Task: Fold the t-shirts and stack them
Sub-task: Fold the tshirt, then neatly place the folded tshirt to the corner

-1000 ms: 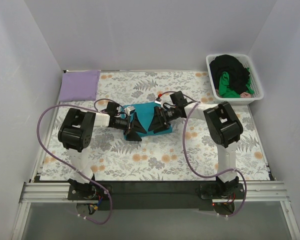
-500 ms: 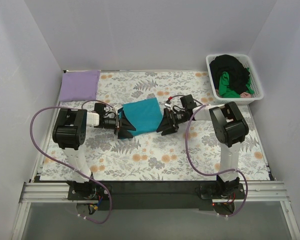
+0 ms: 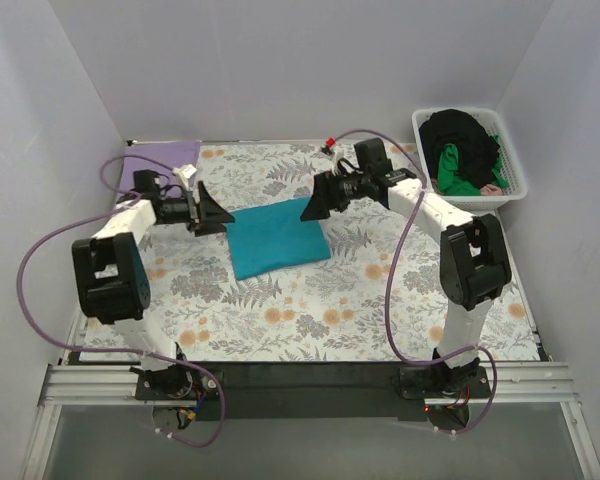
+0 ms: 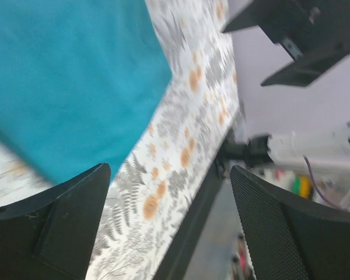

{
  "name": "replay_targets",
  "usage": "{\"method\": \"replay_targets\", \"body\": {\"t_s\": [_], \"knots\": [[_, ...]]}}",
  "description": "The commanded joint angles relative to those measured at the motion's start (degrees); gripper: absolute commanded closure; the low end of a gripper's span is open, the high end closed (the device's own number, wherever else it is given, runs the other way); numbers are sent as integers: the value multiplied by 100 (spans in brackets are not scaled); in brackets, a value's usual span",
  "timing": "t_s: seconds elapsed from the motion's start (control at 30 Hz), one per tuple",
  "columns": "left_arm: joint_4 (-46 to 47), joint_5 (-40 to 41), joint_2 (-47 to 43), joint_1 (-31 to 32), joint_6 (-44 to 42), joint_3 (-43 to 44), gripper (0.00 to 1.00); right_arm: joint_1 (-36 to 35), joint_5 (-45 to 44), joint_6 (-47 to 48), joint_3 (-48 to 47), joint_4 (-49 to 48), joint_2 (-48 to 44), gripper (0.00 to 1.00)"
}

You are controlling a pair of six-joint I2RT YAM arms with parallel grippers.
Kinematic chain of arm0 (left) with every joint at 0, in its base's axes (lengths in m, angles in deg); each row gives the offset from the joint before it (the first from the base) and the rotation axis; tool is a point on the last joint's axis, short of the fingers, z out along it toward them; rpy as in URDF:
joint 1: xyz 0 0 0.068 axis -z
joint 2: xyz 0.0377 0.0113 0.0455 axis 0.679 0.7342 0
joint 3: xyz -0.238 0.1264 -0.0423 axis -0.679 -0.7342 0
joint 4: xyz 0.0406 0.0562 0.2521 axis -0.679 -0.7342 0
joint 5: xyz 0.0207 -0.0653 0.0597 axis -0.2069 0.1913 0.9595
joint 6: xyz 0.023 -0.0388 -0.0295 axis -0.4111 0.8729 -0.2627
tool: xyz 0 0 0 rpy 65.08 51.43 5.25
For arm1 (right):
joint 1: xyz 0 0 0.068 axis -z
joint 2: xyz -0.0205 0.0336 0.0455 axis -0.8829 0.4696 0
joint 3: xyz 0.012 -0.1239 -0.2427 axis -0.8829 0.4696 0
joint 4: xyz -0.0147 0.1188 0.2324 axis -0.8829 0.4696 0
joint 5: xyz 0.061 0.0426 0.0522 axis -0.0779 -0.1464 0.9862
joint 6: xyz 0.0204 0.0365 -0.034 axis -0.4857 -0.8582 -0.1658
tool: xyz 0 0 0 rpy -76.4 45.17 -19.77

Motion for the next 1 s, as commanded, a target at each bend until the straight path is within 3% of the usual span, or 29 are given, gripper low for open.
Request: {"method": "replay_targets", "body": {"t_s": [0.0, 0.07, 0.17, 0.5, 0.73, 0.97], "knots": [[334, 432, -978, -705, 413, -158, 14, -576, -1489, 1175, -764, 819, -83, 9], [361, 775, -1330, -880, 519, -211, 8, -908, -2208, 1562, -922, 924, 5, 8], [352, 1021, -1612, -1126, 730, -272, 8, -1435, -3227, 2080, -1099, 1161, 190, 9], [212, 2076, -1762, -1330, 1232, -668, 7, -2580, -5023, 3083, -1722, 1232, 849, 15], [185, 2340, -1630, -1312, 1592, -958, 6, -3178, -5534, 3769, -2294, 1267, 1376, 30], [212, 2402, -1577, -1338, 1724, -941, 5, -3880, -5315, 3954, -2242, 1259, 1482, 37]]}}
